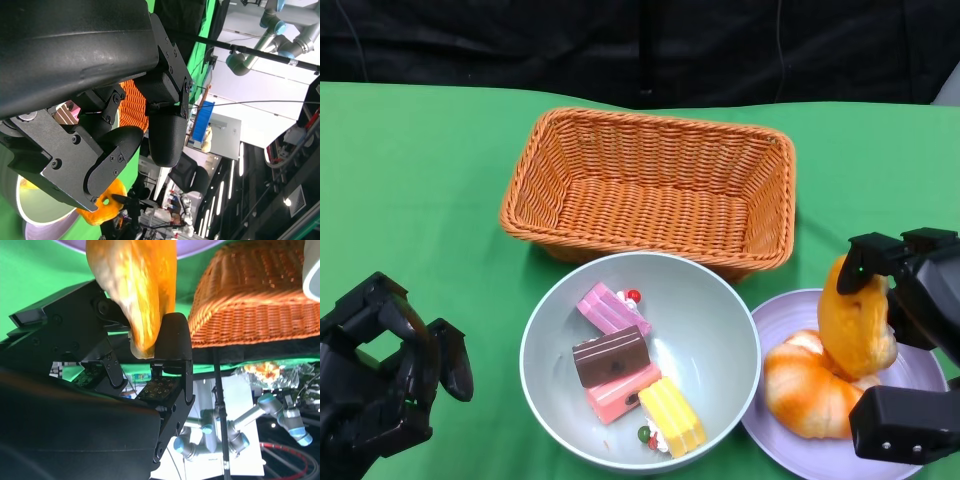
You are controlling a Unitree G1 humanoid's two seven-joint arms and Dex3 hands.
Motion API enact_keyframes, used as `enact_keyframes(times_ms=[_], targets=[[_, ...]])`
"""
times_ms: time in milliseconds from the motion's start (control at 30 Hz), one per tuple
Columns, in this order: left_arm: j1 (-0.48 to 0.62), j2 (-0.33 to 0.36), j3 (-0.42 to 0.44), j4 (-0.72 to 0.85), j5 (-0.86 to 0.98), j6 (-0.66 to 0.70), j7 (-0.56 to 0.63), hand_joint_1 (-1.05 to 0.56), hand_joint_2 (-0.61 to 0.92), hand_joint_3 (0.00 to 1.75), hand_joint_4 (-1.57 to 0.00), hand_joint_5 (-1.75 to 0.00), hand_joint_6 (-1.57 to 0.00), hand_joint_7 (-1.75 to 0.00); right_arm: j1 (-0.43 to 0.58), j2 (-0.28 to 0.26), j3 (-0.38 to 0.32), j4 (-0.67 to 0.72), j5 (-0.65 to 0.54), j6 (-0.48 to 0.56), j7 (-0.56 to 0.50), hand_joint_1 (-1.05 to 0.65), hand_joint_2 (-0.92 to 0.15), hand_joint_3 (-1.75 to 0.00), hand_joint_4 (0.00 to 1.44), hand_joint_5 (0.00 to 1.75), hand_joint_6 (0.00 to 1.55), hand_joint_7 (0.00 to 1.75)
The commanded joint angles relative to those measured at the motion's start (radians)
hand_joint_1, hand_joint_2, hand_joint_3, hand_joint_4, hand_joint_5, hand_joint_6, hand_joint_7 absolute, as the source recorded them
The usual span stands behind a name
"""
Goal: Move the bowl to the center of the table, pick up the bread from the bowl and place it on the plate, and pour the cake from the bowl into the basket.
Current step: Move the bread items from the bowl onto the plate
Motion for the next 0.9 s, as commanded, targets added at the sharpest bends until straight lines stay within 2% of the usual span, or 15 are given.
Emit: enact_keyframes(times_ms=[33, 167, 300, 400, 500, 733, 900], targets=[[-0.002, 0.005, 0.006, 0.007, -0.003, -0.006, -0.002, -0.07, 0.38, 1.45, -0.9, -1.75, -0.82, -1.47, 0.012, -0.025, -0.028, -0.031, 0.021, -0.008, 0.007, 0.0, -0.55, -1.0, 0.78, 1.75, 0.77, 1.48], [-0.001, 0.006, 0.004, 0.003, -0.004, -0.002, -0.001, -0.07, 0.38, 1.45, -0.9, -1.75, -0.82, -1.47, 0.033, -0.056, -0.061, -0.086, 0.025, -0.015, 0.018, -0.01, -0.55, -1.0, 0.76, 1.74, 0.76, 1.47], [-0.004, 0.005, 0.002, 0.007, 0.006, -0.014, -0.004, -0.07, 0.38, 1.45, -0.9, -1.75, -0.82, -1.47, 0.023, -0.107, -0.086, -0.085, 0.027, -0.053, 0.031, 0.0, -0.55, -0.96, 0.76, 1.75, 0.73, 1.52], [0.0, 0.004, 0.003, 0.0, 0.004, -0.01, 0.004, -0.08, 0.38, 1.46, -0.91, -1.75, -0.82, -1.48, -0.006, -0.171, -0.076, -0.053, 0.004, -0.11, 0.044, 0.04, -0.54, -0.92, 0.76, 1.75, 0.67, 1.65], [0.002, 0.006, 0.006, -0.003, -0.001, -0.004, 0.005, -0.07, 0.38, 1.46, -0.91, -1.75, -0.82, -1.48, -0.046, -0.22, -0.037, 0.008, -0.065, -0.171, 0.004, 0.01, -0.53, -0.88, 0.75, 1.75, 0.62, 1.73], [0.007, 0.006, 0.005, -0.013, -0.002, -0.004, 0.004, -0.08, 0.37, 1.44, -0.91, -1.75, -0.83, -1.48, -0.105, -0.219, 0.038, 0.156, -0.152, -0.232, -0.091, 0.01, -0.52, -0.75, 0.76, 1.75, 0.61, 1.75], [0.007, 0.009, 0.005, -0.01, 0.003, -0.007, 0.001, -0.09, 0.38, 1.43, -0.91, -1.75, -0.83, -1.46, -0.118, -0.186, 0.071, 0.224, -0.152, -0.232, -0.126, 0.01, -0.63, -0.5, 0.74, 1.75, 0.58, 1.75]])
